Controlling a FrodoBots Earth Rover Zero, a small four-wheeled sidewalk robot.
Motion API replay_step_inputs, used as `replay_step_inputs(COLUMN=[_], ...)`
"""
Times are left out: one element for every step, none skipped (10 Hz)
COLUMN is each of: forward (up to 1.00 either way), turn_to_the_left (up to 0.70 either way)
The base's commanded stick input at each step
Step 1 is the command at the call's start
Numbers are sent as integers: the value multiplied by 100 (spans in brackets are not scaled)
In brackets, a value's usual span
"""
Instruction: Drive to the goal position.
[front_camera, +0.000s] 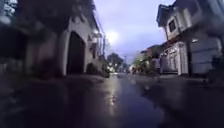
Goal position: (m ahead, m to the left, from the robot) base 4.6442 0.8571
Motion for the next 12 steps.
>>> replay_step_inputs(forward=[70,70,70,70,70,70,70,70,70,70,70,70], turn_to_the_left=[0,0,0,0,-22,-35,-25,-7,0,0,0,0])
